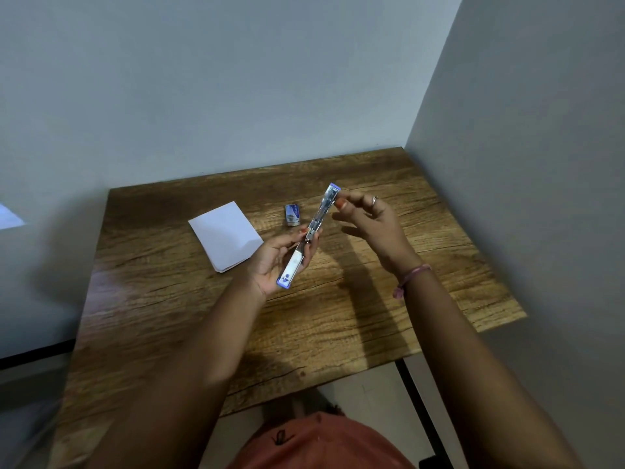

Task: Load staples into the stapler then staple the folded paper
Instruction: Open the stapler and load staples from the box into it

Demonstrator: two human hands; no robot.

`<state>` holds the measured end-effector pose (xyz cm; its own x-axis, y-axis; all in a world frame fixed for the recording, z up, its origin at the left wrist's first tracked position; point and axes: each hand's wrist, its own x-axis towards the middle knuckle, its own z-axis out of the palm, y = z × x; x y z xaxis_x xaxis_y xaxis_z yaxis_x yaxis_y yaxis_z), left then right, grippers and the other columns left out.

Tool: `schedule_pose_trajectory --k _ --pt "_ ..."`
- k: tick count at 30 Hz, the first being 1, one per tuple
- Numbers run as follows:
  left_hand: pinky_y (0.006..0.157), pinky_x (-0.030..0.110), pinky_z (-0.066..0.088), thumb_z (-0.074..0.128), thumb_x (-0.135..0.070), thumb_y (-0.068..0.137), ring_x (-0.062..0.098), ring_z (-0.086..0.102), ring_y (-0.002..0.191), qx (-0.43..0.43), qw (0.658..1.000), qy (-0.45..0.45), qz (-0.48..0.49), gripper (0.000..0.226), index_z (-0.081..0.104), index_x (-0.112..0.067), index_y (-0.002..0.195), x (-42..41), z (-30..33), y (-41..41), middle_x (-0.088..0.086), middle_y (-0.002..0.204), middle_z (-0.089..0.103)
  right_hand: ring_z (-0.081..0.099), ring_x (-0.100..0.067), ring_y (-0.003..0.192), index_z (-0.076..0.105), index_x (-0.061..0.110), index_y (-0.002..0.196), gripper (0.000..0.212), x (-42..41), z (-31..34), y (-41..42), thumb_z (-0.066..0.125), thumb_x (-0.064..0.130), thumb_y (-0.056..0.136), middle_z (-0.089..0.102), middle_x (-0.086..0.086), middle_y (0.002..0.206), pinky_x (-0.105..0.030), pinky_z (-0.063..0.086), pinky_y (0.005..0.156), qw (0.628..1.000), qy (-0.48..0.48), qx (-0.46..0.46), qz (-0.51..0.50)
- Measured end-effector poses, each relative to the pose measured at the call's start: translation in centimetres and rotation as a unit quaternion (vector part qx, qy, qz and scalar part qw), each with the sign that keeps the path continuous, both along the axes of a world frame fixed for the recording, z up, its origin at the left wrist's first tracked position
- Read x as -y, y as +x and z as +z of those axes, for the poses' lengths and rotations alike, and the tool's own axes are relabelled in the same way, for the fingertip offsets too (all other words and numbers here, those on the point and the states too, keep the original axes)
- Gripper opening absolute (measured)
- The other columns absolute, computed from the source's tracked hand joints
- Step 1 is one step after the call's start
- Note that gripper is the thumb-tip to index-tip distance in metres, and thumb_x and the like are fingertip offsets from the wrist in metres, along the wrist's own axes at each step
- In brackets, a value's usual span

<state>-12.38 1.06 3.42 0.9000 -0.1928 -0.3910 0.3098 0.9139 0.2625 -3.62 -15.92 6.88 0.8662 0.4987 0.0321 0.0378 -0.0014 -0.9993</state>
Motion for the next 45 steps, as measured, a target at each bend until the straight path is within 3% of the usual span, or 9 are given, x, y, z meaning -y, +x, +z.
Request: schedule_pose_trajectory --k 5,10,15,21,27,33,37,40,45 --pt "0.057 0.025 0.057 0.056 0.000 0.081 0.022 0.071 0.079 0.030 0.999 0.013 -0.012 0.033 0.061 0.001 0.113 0.5 0.9 -0.1 0.021 0.102 0.069 0.069 -0.015 0.091 0.069 0.029 0.089 0.006 -0.6 1.5 -0.6 0.066 0.024 0.087 0.071 0.004 0.091 -0.035 0.054 0.079 1.000 0.022 -0.002 0.011" --pt "0.058 0.023 0.057 0.059 0.001 0.079 0.021 0.071 0.080 0.050 0.998 0.031 -0.018 0.023 0.074 0.001 0.096 0.8 1.5 0.0 0.020 0.102 0.070 0.068 -0.015 0.088 0.068 0.015 0.099 0.012 -0.6 2.2 -0.7 0.062 0.020 0.089 0.070 0.001 0.089 -0.041 0.054 0.082 0.998 0.047 -0.022 0.021" --pt "0.061 0.021 0.056 0.071 0.000 0.070 0.016 0.070 0.083 0.065 0.995 0.061 -0.041 0.030 0.074 -0.002 0.100 0.3 1.3 0.1 0.016 0.101 0.071 0.068 -0.015 0.085 0.068 0.015 0.096 0.010 -0.5 2.0 -0.7 0.061 0.016 0.090 0.069 -0.002 0.090 -0.033 0.057 0.075 0.997 0.065 -0.040 0.029" --pt "0.062 0.018 0.055 0.068 -0.005 0.075 0.013 0.067 0.078 0.044 0.970 0.222 -0.085 0.024 0.077 -0.009 0.096 -1.0 1.5 0.7 0.011 0.089 0.071 0.069 -0.014 0.086 0.065 0.019 0.101 0.014 0.3 0.0 0.1 0.062 0.013 0.089 0.069 -0.002 0.091 -0.034 0.057 0.076 0.996 0.046 -0.077 0.027" --pt "0.061 0.021 0.057 0.068 0.006 0.078 0.018 0.065 0.061 0.008 0.866 0.489 -0.107 0.021 0.073 0.000 0.097 -2.3 2.5 1.9 0.018 0.076 0.072 0.064 -0.011 0.087 0.070 0.010 0.101 0.019 1.9 -3.2 1.5 0.069 0.007 0.082 0.069 -0.008 0.102 -0.023 0.055 0.074 0.996 -0.087 -0.009 0.026" --pt "0.050 0.010 0.048 0.073 0.007 0.073 0.002 0.057 0.044 0.046 0.674 0.723 -0.146 0.026 0.072 0.000 0.098 -1.7 2.8 3.3 -0.001 0.061 0.068 0.063 -0.002 0.084 0.071 0.001 0.099 0.019 2.1 -5.8 2.0 0.067 -0.001 0.081 0.070 -0.006 0.097 -0.010 0.048 0.081 0.985 -0.162 0.037 0.035" --pt "0.059 0.005 0.044 0.073 -0.001 0.076 0.000 0.064 0.067 0.114 0.545 0.814 -0.167 0.029 0.073 -0.007 0.104 -1.2 1.9 3.6 -0.001 0.086 0.073 0.063 -0.009 0.084 0.073 0.006 0.093 0.014 2.3 -7.6 2.5 0.065 0.000 0.083 0.072 -0.010 0.096 -0.009 0.048 0.074 0.977 -0.208 0.047 -0.002" --pt "0.081 0.023 0.050 0.073 -0.002 0.076 0.017 0.064 0.098 0.128 0.522 0.830 -0.153 0.031 0.072 -0.006 0.107 -1.0 0.8 3.4 0.008 0.106 0.072 0.063 -0.007 0.088 0.073 0.010 0.095 0.014 2.2 -8.4 2.6 0.067 0.005 0.083 0.072 -0.006 0.098 -0.001 0.042 0.077 0.972 -0.225 0.061 0.007" --pt "0.084 0.025 0.050 0.074 0.001 0.073 0.016 0.064 0.096 0.142 0.538 0.822 -0.121 0.033 0.071 -0.001 0.106 -1.5 0.1 3.4 0.012 0.107 0.072 0.064 -0.009 0.093 0.073 0.014 0.096 0.015 2.1 -8.4 2.8 0.067 0.008 0.084 0.072 -0.001 0.097 -0.008 0.045 0.082 0.973 -0.221 0.060 0.005"
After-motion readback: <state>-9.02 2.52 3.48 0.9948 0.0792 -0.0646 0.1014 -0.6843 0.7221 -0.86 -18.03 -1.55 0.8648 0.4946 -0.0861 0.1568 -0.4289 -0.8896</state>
